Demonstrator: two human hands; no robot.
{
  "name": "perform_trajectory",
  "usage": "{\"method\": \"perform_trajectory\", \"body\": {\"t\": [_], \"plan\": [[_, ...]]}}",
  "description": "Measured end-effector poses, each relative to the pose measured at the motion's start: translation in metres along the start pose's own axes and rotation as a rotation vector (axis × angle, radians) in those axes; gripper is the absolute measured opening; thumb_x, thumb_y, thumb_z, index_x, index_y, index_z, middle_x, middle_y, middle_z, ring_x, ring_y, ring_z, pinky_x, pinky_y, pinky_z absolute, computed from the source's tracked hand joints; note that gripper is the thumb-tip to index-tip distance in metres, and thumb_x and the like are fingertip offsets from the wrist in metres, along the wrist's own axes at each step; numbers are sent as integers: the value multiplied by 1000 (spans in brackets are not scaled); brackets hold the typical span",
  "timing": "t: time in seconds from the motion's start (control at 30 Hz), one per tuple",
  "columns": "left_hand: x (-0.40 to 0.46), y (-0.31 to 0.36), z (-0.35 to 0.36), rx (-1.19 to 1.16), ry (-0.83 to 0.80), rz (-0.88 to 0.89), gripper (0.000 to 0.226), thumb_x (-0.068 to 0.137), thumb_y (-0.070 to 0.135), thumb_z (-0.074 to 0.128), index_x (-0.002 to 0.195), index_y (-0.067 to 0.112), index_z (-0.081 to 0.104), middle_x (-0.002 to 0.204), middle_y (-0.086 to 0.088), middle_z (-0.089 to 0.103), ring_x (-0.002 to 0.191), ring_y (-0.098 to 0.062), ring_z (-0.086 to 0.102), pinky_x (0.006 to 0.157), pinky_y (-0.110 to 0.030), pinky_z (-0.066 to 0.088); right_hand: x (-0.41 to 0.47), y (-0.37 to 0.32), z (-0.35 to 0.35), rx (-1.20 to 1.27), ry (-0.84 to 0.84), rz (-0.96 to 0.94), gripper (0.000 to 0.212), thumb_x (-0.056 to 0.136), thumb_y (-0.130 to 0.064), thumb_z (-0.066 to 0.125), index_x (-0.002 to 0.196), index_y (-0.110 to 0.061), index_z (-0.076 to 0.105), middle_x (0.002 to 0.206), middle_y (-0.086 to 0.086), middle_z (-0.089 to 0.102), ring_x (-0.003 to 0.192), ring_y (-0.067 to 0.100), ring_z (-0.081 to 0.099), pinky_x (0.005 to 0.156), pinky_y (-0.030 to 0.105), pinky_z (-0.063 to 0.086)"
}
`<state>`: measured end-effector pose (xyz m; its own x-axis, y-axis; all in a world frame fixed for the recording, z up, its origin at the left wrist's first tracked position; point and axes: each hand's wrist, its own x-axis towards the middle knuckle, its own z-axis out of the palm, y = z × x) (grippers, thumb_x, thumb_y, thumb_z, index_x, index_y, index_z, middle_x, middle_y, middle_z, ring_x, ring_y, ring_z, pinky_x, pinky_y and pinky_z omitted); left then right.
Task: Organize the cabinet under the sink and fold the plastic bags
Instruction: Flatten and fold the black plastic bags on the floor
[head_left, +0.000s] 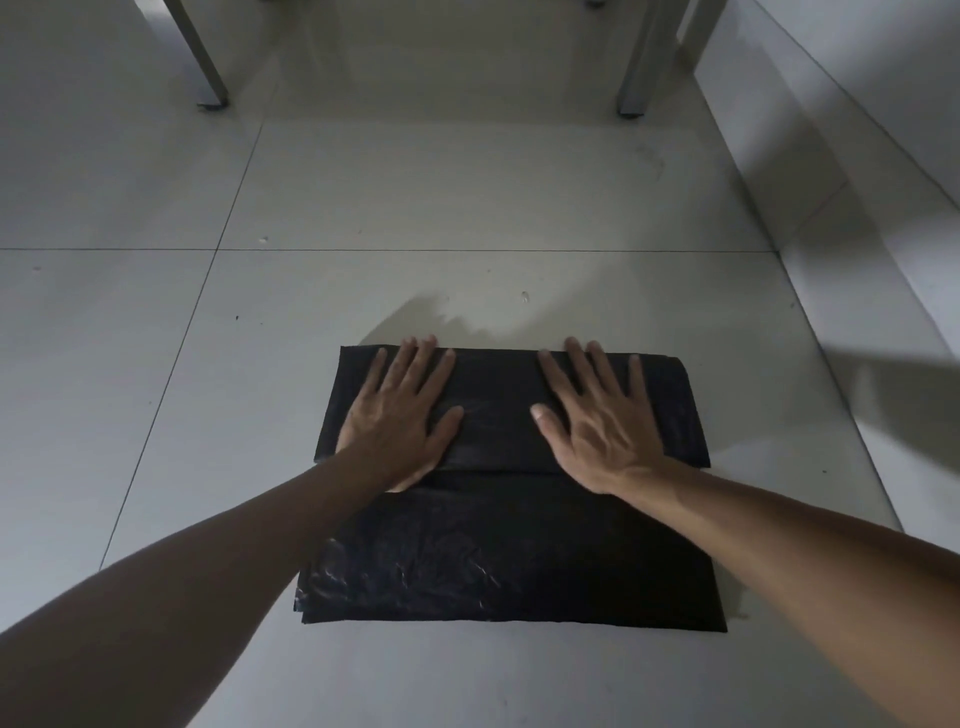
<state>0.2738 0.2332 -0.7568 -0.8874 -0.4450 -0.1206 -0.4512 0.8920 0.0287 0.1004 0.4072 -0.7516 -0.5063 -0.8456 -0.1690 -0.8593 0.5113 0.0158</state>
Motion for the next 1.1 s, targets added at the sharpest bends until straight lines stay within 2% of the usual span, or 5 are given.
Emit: {"method": "perform_trajectory", "body": {"t": [0.23,0.47,0.6,0.77,1.1], "plan": [[-15,-26,1,-139,87,-131,72,90,53,7,153,21,19,161,-2,12,149,-21,8,120,-46,4,-14,57,-2,47,-48,104,70,92,-58,0,155,-28,1,164,-2,1,150,21,1,118,55,8],[13,-59,-39,-285,-106,-207,77,78,42,70,144,22,35,141,-8,38,132,-30,23,111,-45,18,16,84,-52,190,-140,94,59,72,-49,76,123,-27,56,115,-2,54,114,24,50,102,44,33],[32,-65,-66,-192,-186,-219,50,73,36,78,117,21,60,114,-5,51,120,-28,33,100,-42,28,28,87,-70,291,-247,130,37,67,-28,86,93,-21,60,98,-3,59,95,21,58,87,38,45],[24,-66,-100,-437,-26,-172,19,77,13,77,90,12,63,95,-6,60,99,-29,55,74,-31,38,14,96,-83,432,-87,92,42,72,-15,82,105,-22,58,96,-3,62,86,19,62,74,34,52],[-67,-61,-84,-303,158,246,32,61,-9,74,80,14,61,83,1,56,81,-18,48,59,-31,45,-87,90,-66,186,369,-438,30,64,-4,80,92,-5,69,85,7,61,78,21,52,73,27,38]]}}
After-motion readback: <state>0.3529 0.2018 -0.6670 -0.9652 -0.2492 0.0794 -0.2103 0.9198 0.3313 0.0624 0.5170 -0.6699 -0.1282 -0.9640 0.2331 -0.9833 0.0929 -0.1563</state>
